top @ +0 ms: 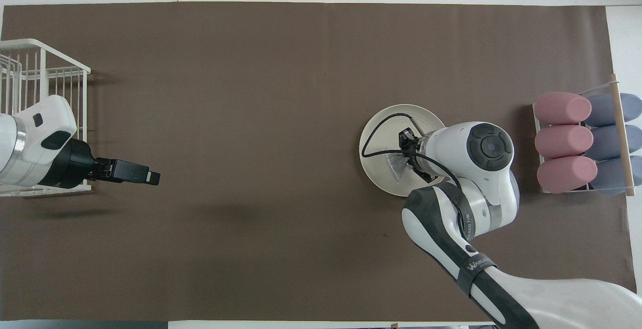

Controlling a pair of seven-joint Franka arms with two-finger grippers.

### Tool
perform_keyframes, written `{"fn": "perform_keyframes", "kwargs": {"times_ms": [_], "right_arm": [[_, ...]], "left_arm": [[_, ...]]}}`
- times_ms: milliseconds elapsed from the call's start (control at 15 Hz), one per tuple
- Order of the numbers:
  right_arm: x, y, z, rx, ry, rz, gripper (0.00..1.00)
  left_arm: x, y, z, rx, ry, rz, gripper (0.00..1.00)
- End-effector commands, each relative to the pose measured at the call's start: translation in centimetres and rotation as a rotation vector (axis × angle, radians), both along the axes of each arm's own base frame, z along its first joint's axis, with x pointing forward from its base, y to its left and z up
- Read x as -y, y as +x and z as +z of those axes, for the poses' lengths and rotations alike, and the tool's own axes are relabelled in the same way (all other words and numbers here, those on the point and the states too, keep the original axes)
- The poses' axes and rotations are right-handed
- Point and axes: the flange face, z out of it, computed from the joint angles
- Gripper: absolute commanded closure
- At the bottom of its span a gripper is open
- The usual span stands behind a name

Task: Wipe plate with sponge
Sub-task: 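Rub the wipe over the plate surface with the right gripper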

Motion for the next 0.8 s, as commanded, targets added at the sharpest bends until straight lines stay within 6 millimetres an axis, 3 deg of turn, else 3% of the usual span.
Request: {"fn": "perform_keyframes", "kwargs": {"times_ms": [0, 134, 267, 602, 736], "right_arm": [[-1.7, -0.8, -0.2, -0.001, 0.016, -0.061, 1.00], [-2.9, -1.1, -0.1, 0.006, 0.023, -0.069, 1.00], [-1.9, -0.7, -0.2, 0.013, 0.022, -0.059, 1.00], [5.1, 1.8, -0.4, 0.044, 0.000, 0.079, 1.00], [6.4, 2.3, -0.4, 0.052, -0.005, 0.111, 1.00]], "left_arm": [[-0.2, -0.2, 0.7, 0.005, 0.024, 0.007, 0.00], [-0.3, -0.1, 0.7, 0.008, 0.024, 0.010, 0.00], [-0.3, -0.1, 0.7, 0.004, 0.028, 0.025, 0.00], [-0.3, -0.1, 0.7, 0.000, 0.031, 0.044, 0.00], [-0.4, 0.0, 0.8, 0.002, 0.034, 0.050, 0.00]]}}
